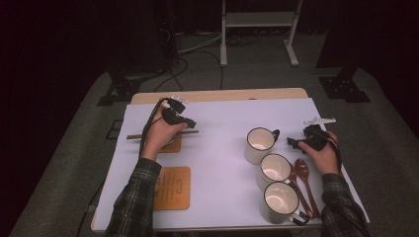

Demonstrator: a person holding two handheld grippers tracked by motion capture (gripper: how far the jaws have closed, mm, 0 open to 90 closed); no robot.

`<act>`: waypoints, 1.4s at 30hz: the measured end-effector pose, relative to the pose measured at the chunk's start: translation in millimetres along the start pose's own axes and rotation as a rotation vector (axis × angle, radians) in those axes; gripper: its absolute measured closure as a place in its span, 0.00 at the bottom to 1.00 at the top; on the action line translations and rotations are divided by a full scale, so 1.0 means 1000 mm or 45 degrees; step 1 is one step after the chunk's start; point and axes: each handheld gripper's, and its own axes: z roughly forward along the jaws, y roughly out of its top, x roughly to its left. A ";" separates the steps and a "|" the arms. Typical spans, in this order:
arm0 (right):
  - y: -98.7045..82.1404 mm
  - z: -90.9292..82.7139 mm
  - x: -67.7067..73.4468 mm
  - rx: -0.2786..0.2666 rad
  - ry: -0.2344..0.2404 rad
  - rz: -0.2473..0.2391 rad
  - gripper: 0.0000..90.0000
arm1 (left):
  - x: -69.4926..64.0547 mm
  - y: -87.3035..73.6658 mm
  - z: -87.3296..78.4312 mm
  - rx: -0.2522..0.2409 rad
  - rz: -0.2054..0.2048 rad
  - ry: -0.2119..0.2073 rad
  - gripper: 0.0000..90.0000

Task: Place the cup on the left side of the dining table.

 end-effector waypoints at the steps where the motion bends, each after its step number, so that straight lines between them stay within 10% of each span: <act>1: 0.000 0.000 0.000 0.000 0.000 0.000 0.18 | -0.002 0.001 -0.002 -0.002 0.001 -0.001 0.81; 22: 0.000 0.000 0.000 0.003 -0.003 -0.002 0.18 | -0.058 -0.018 -0.027 -0.035 0.076 -0.056 0.38; 42: 0.000 0.000 0.000 0.002 -0.002 -0.001 0.18 | -0.109 -0.051 -0.011 0.025 0.145 -0.102 0.10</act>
